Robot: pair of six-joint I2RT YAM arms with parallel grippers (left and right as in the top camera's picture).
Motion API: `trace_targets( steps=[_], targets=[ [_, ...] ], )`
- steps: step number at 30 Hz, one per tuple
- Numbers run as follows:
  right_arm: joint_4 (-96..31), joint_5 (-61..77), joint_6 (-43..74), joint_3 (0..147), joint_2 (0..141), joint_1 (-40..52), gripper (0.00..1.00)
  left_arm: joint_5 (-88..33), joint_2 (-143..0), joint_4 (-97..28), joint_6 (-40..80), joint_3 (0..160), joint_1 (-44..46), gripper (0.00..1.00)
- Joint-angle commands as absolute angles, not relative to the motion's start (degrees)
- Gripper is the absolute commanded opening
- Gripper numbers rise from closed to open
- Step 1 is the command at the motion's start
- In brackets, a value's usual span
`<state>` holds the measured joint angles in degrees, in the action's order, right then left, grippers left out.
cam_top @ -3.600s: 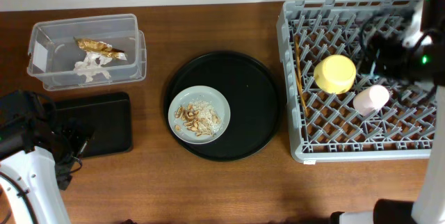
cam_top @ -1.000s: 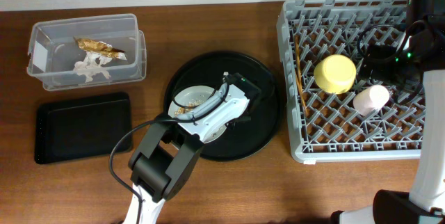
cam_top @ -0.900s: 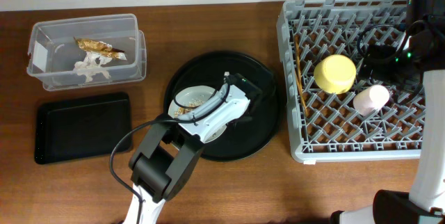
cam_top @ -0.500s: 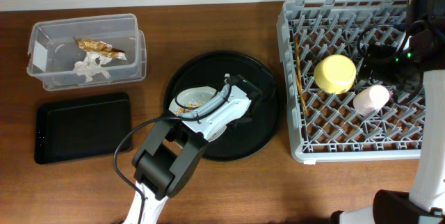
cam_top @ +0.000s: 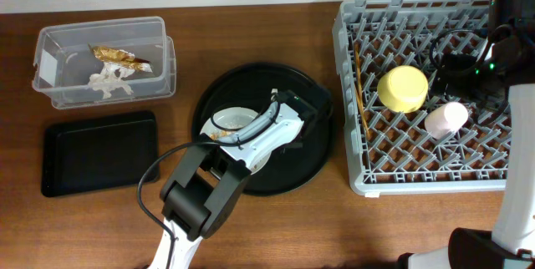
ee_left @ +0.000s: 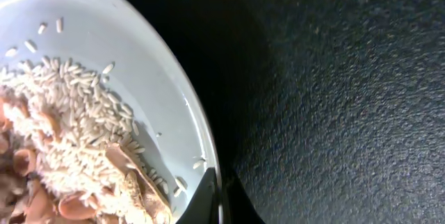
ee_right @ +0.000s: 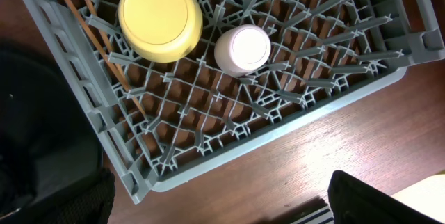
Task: Sort waste into correct bins and load items into the dishwasher rack
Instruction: 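Lift the plate with the left gripper and carry it over the small black tray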
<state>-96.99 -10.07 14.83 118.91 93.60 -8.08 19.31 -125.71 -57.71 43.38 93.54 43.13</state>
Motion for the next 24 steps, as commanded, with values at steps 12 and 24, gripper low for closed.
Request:
trace_targets(
  steps=[12,24],
  targets=[
    [-97.32,-11.03,15.31,118.80,93.38,-8.32,0.98,24.91,-126.17,-79.44,45.12,110.08,42.76,0.01],
    [-97.32,-11.03,15.31,118.80,93.38,-8.32,0.98,24.91,-125.75,-90.50,48.36,114.17,31.94,0.01]
  ],
)
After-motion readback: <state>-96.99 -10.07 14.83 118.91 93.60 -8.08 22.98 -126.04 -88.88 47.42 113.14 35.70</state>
